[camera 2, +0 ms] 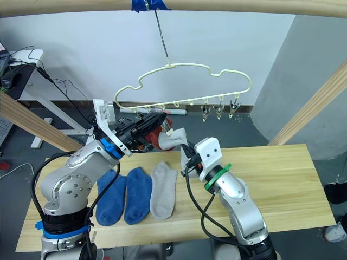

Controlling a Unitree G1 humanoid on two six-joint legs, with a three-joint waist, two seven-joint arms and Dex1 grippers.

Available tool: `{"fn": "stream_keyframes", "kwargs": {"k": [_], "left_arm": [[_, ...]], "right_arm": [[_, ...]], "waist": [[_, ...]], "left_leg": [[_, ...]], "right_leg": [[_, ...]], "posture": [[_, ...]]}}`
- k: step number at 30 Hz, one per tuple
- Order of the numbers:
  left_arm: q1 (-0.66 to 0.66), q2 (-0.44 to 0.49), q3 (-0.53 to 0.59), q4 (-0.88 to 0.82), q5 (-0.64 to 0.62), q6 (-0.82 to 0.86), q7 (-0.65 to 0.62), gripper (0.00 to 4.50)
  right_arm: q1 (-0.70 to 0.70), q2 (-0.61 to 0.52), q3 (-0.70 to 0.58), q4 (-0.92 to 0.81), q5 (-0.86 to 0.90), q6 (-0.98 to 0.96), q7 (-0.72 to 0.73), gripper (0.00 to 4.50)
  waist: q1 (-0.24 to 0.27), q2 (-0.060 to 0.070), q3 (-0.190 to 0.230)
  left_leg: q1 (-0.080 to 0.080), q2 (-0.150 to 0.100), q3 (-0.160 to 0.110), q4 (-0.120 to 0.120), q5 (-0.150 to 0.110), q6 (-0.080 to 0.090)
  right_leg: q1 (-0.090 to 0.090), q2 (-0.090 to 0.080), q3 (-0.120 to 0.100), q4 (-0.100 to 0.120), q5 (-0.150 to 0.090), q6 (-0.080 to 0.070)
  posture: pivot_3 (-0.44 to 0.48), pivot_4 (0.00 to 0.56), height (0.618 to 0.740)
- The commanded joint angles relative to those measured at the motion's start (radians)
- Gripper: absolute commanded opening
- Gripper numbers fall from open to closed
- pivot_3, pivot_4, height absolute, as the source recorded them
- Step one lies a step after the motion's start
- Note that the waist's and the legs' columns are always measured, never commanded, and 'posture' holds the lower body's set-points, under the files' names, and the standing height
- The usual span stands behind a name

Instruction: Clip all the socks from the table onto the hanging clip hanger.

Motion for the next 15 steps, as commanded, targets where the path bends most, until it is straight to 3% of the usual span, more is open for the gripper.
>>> {"fn": "stream_keyframes", "kwargs": {"k": [1, 12, 15], "left_arm": [[0.010, 0.002, 0.000, -0.026, -0.013, -0.014, -0.009, 0.00], [0.021, 0.008, 0.003, -0.024, -0.018, -0.026, -0.019, 0.00], [0.025, 0.014, 0.008, -0.018, -0.022, -0.026, -0.028, 0.88]], "right_arm": [[-0.017, 0.016, 0.008, -0.017, 0.014, -0.020, 0.002, 0.02], [-0.052, 0.036, 0.017, 0.007, 0.022, -0.021, 0.006, 0.02], [-0.058, 0.038, 0.021, 0.011, 0.023, -0.018, 0.009, 0.00]], "waist": [[0.000, 0.000, 0.000], [0.000, 0.000, 0.000], [0.000, 0.000, 0.000]], "left_leg": [[0.000, 0.000, 0.000, 0.000, 0.000, 0.000], [0.000, 0.000, 0.000, 0.000, 0.000, 0.000], [0.000, 0.000, 0.000, 0.000, 0.000, 0.000]], "right_leg": [[0.000, 0.000, 0.000, 0.000, 0.000, 0.000], [0.000, 0.000, 0.000, 0.000, 0.000, 0.000], [0.000, 0.000, 0.000, 0.000, 0.000, 0.000]], "posture": [[-0.234, 0.314, 0.740], [-0.231, 0.313, 0.740], [-0.230, 0.312, 0.740]]}}
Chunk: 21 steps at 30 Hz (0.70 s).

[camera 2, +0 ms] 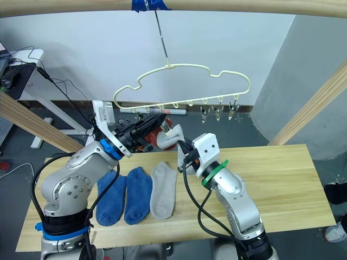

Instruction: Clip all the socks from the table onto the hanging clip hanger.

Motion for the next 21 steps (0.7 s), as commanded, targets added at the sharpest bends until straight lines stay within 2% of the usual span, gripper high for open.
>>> {"fn": "stream_keyframes", "kwargs": {"k": [1, 4, 8, 14, 15, 16, 18, 19, 21], "left_arm": [[0.011, 0.013, 0.008, -0.020, -0.022, -0.008, -0.024, 1.21], [0.013, 0.012, 0.009, -0.022, -0.022, -0.007, -0.020, 2.24], [0.026, 0.024, 0.012, -0.036, -0.031, 0.002, -0.025, 3.36], [0.051, 0.053, 0.019, -0.058, -0.036, 0.014, -0.021, 3.36], [0.053, 0.057, 0.017, -0.061, -0.033, 0.013, -0.020, 3.38], [0.057, 0.062, 0.018, -0.063, -0.027, 0.009, -0.019, 3.38], [0.068, 0.080, 0.013, -0.070, -0.008, -0.006, -0.031, 3.38], [0.074, 0.087, 0.012, -0.073, 0.000, -0.014, -0.035, 3.38], [0.089, 0.105, 0.000, -0.081, 0.023, -0.043, -0.061, 3.38]], "right_arm": [[-0.015, 0.011, 0.017, -0.026, 0.015, -0.018, 0.009, 0.00], [-0.017, 0.007, 0.022, -0.024, 0.015, -0.015, 0.015, 0.00], [-0.027, 0.006, 0.027, -0.009, 0.012, -0.005, 0.018, 0.00], [-0.051, -0.018, 0.047, 0.023, -0.013, 0.006, 0.029, 0.00], [-0.052, -0.022, 0.047, 0.024, -0.010, 0.009, 0.034, 0.55], [-0.055, -0.030, 0.051, 0.026, -0.016, 0.012, 0.036, 0.74], [-0.058, -0.062, 0.065, 0.023, -0.035, 0.027, 0.048, 1.42], [-0.057, -0.082, 0.068, 0.017, -0.043, 0.033, 0.053, 1.66], [-0.051, -0.123, 0.059, 0.003, -0.058, 0.034, 0.063, 1.76]], "waist": [[0.000, 0.000, 0.000], [0.000, 0.000, 0.000], [0.000, 0.000, 0.000], [0.000, 0.000, 0.000], [0.000, 0.000, 0.000], [0.000, 0.000, 0.000], [0.000, 0.000, 0.000], [0.000, 0.000, 0.000], [0.001, 0.000, 0.000]], "left_leg": [[0.000, 0.000, 0.000, 0.000, 0.000, 0.000], [0.000, 0.000, 0.000, 0.000, 0.000, 0.000], [0.000, 0.000, 0.000, 0.000, 0.000, 0.000], [0.000, 0.000, -0.001, 0.000, 0.000, 0.000], [0.000, 0.000, -0.001, 0.000, 0.000, 0.000], [0.000, 0.000, -0.002, 0.000, 0.000, 0.000], [0.000, 0.000, -0.002, 0.000, 0.000, 0.000], [0.000, 0.000, -0.002, 0.000, 0.000, 0.000], [0.000, 0.000, -0.002, 0.000, 0.000, 0.000]], "right_leg": [[0.000, 0.000, 0.000, 0.000, 0.000, 0.000], [0.000, 0.000, 0.000, 0.000, 0.000, 0.000], [0.000, 0.000, 0.000, 0.000, 0.000, 0.000], [0.000, 0.000, 0.000, 0.000, 0.000, 0.000], [0.000, 0.000, 0.000, 0.000, 0.000, 0.000], [0.000, 0.000, 0.000, 0.000, 0.000, 0.000], [0.000, 0.000, 0.000, 0.000, 0.000, 0.000], [0.000, 0.000, 0.000, 0.000, 0.000, 0.000], [0.000, 0.000, 0.000, 0.000, 0.000, 0.000]], "posture": [[-0.230, 0.312, 0.740], [-0.228, 0.311, 0.740], [-0.226, 0.308, 0.740], [-0.223, 0.307, 0.740], [-0.220, 0.306, 0.740], [-0.220, 0.306, 0.740], [-0.220, 0.306, 0.740], [-0.220, 0.306, 0.740], [-0.221, 0.308, 0.740]]}}
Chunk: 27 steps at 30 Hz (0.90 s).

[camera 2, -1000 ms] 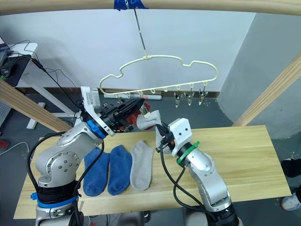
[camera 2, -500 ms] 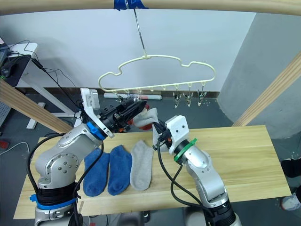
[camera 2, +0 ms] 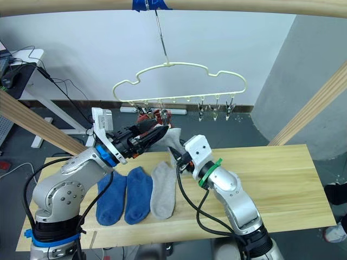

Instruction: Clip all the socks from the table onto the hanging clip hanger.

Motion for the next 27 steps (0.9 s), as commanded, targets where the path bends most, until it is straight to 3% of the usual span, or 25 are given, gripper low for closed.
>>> {"fn": "stream_keyframes", "kwargs": {"k": [1, 7, 17, 24, 27], "left_arm": [[0.023, 0.028, -0.005, -0.059, 0.038, -0.061, -0.044, 3.38], [0.085, 0.082, -0.022, -0.079, 0.105, -0.136, -0.119, 3.38], [0.201, 0.270, -0.024, -0.121, 0.144, -0.267, -0.405, 3.38], [0.221, 0.271, -0.011, -0.096, 0.173, -0.301, -0.413, 3.38], [0.234, 0.265, -0.019, -0.084, 0.211, -0.335, -0.411, 3.38]], "right_arm": [[0.013, -0.052, -0.015, -0.056, -0.011, 0.009, 0.028, 1.76], [0.060, -0.213, -0.101, -0.164, 0.027, 0.044, 0.111, 1.76], [0.057, -0.422, -0.360, -0.353, 0.216, 0.224, 0.238, 1.76], [0.058, -0.500, -0.478, -0.360, 0.314, 0.176, 0.320, 1.76], [0.093, -0.514, -0.492, -0.336, 0.311, 0.126, 0.340, 1.76]], "waist": [[0.000, 0.000, 0.000], [0.001, 0.000, 0.000], [0.001, 0.000, 0.000], [0.001, 0.001, -0.004], [0.001, 0.001, -0.020]], "left_leg": [[0.000, 0.000, 0.000, 0.000, 0.000, 0.000], [0.000, 0.000, 0.001, 0.000, 0.000, 0.000], [0.000, 0.000, 0.003, -0.001, 0.000, 0.000], [-0.001, 0.000, 0.004, -0.001, 0.000, 0.000], [-0.003, 0.000, 0.003, -0.001, 0.000, 0.000]], "right_leg": [[0.000, 0.000, 0.000, 0.000, 0.000, 0.000], [0.000, 0.000, 0.000, 0.000, 0.000, 0.000], [0.000, 0.000, 0.000, -0.001, 0.000, 0.000], [0.000, 0.000, 0.000, -0.001, 0.000, 0.000], [0.000, 0.000, -0.002, -0.003, 0.000, 0.000]], "posture": [[-0.225, 0.309, 0.740], [-0.231, 0.305, 0.740], [-0.238, 0.284, 0.740], [-0.238, 0.224, 0.740], [-0.224, 0.169, 0.740]]}}
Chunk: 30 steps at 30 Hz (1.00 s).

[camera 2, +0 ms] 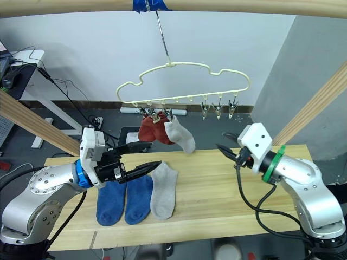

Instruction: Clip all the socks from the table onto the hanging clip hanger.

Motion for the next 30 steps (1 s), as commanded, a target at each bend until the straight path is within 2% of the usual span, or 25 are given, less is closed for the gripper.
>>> {"fn": "stream_keyframes", "kwargs": {"k": [1, 3, 5, 6, 8, 10, 11, 13, 15, 20, 24, 27, 30], "left_arm": [[0.029, 0.005, 0.014, -0.020, 0.049, -0.067, -0.011, 3.38], [0.046, 0.008, 0.012, -0.017, 0.073, -0.097, -0.021, 3.38], [0.066, -0.002, 0.024, -0.013, 0.081, -0.112, -0.011, 3.38], [0.075, -0.005, 0.029, -0.010, 0.086, -0.121, -0.008, 3.38], [0.094, -0.009, 0.033, 0.001, 0.111, -0.155, -0.005, 3.38], [0.101, -0.013, 0.034, 0.009, 0.123, -0.173, 0.000, 3.38], [0.095, -0.016, 0.028, 0.022, 0.131, -0.180, 0.002, 3.38], [0.095, -0.020, 0.026, 0.041, 0.145, -0.196, 0.004, 3.38], [0.106, -0.024, 0.031, 0.055, 0.153, -0.213, 0.001, 3.38], [0.116, -0.033, 0.028, 0.070, 0.182, -0.275, -0.007, 3.38], [0.087, -0.032, 0.010, 0.077, 0.187, -0.273, -0.007, 3.38], [0.059, -0.035, 0.005, 0.064, 0.177, -0.246, 0.011, 3.38], [0.042, -0.031, 0.002, 0.063, 0.168, -0.227, 0.003, 3.38]], "right_arm": [[0.046, -0.018, -0.037, -0.018, 0.015, -0.073, 0.032, 1.76], [0.063, -0.020, -0.043, -0.009, 0.003, -0.100, 0.028, 1.76], [0.077, -0.017, -0.050, 0.012, -0.017, -0.135, 0.014, 1.76], [0.084, -0.017, -0.052, 0.020, -0.025, -0.153, 0.011, 1.76], [0.104, -0.020, -0.058, 0.035, -0.034, -0.185, 0.014, 1.76], [0.112, -0.024, -0.059, 0.045, -0.037, -0.203, 0.017, 1.76], [0.110, -0.025, -0.055, 0.058, -0.040, -0.217, 0.021, 1.76], [0.108, -0.025, -0.050, 0.078, -0.044, -0.233, 0.026, 1.76], [0.107, -0.021, -0.045, 0.094, -0.045, -0.231, 0.020, 1.76], [0.114, -0.003, -0.043, 0.106, -0.041, -0.212, -0.008, 1.76], [0.103, 0.032, -0.002, 0.090, -0.042, -0.174, -0.046, 1.76], [0.083, 0.053, 0.034, 0.080, -0.063, -0.156, -0.076, 2.36], [0.059, 0.072, 0.068, 0.081, -0.082, -0.125, -0.109, 3.34]], "waist": [[0.000, 0.001, -0.017], [0.000, 0.000, -0.032], [-0.001, 0.001, -0.044], [0.000, 0.001, -0.060], [-0.001, 0.002, -0.084], [0.000, 0.003, -0.106], [-0.001, 0.003, -0.115], [-0.001, 0.003, -0.134], [-0.001, 0.003, -0.146], [-0.001, 0.002, -0.164], [-0.001, 0.004, -0.180], [-0.001, 0.005, -0.182], [-0.001, 0.005, -0.182]], "left_leg": [[0.000, 0.000, 0.000, 0.000, 0.000, 0.000], [-0.001, -0.002, 0.001, -0.001, 0.000, 0.000], [-0.001, -0.002, 0.002, 0.000, 0.000, 0.000], [-0.001, -0.002, 0.002, 0.000, 0.000, 0.000], [0.000, -0.003, 0.001, 0.000, 0.000, 0.000], [0.000, -0.004, 0.001, 0.000, 0.000, 0.000], [0.002, -0.005, 0.001, 0.000, 0.000, 0.000], [0.004, -0.005, 0.002, 0.000, 0.000, 0.000], [0.017, -0.005, 0.002, -0.001, 0.000, 0.000], [0.035, -0.004, 0.003, -0.001, 0.000, 0.000], [0.035, -0.002, 0.002, -0.001, 0.001, 0.001], [0.036, -0.001, 0.002, -0.001, 0.001, 0.001], [0.036, -0.001, 0.002, -0.001, 0.001, 0.001]], "right_leg": [[0.000, 0.000, 0.000, -0.001, 0.000, 0.000], [0.000, 0.000, 0.000, -0.003, 0.000, 0.000], [0.000, 0.000, 0.001, -0.004, 0.000, 0.000], [0.000, 0.000, 0.001, -0.004, 0.000, 0.000], [0.000, 0.000, 0.000, -0.004, 0.000, 0.000], [0.001, 0.000, 0.000, -0.003, 0.000, 0.000], [0.003, 0.000, 0.001, -0.003, 0.000, 0.000], [0.004, 0.001, 0.001, -0.003, 0.001, 0.000], [0.019, 0.002, 0.001, -0.005, 0.001, 0.000], [0.034, 0.004, 0.002, -0.005, 0.000, 0.001], [0.034, 0.006, 0.003, -0.005, 0.000, 0.001], [0.034, 0.008, 0.003, -0.005, 0.000, 0.001], [0.034, 0.008, 0.003, -0.004, 0.000, 0.000]], "posture": [[-0.224, 0.169, 0.740], [-0.219, 0.152, 0.740], [-0.208, 0.110, 0.740], [-0.208, 0.110, 0.740], [-0.196, 0.073, 0.740], [-0.196, 0.073, 0.740], [-0.185, 0.048, 0.740], [-0.181, 0.040, 0.740], [-0.179, 0.034, 0.740], [-0.172, 0.025, 0.740], [-0.171, 0.029, 0.740], [-0.170, 0.033, 0.740], [-0.171, 0.046, 0.740]]}}
